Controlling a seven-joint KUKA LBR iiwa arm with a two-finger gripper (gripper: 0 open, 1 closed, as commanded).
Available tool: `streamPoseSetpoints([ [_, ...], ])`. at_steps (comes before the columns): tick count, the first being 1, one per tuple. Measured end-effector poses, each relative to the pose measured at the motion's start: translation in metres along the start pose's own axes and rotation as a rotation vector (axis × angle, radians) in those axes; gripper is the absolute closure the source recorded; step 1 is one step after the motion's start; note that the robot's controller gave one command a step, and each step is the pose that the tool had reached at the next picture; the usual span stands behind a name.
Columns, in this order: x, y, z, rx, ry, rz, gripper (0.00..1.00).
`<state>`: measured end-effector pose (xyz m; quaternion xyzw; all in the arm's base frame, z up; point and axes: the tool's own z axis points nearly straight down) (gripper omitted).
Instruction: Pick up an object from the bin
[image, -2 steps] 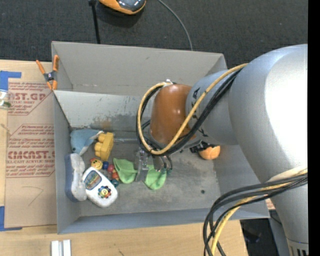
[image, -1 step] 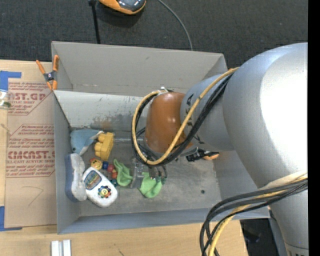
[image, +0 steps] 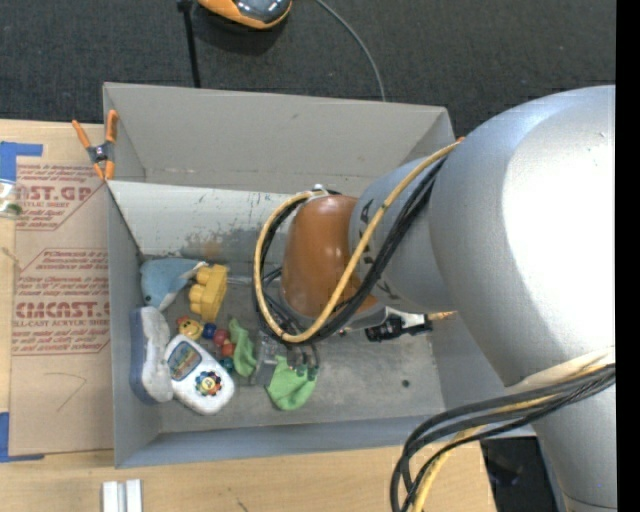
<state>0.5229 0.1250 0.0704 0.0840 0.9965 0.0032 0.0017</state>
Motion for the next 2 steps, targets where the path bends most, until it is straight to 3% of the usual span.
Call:
streamPoseSetpoints([
  [1, 0.012, -0.027, -0.029, 0.003, 0.001, -0.033, 1.0],
  [2, -0.002, -0.026, -0.045, 0.002, -0.003, -0.028, 1.0],
])
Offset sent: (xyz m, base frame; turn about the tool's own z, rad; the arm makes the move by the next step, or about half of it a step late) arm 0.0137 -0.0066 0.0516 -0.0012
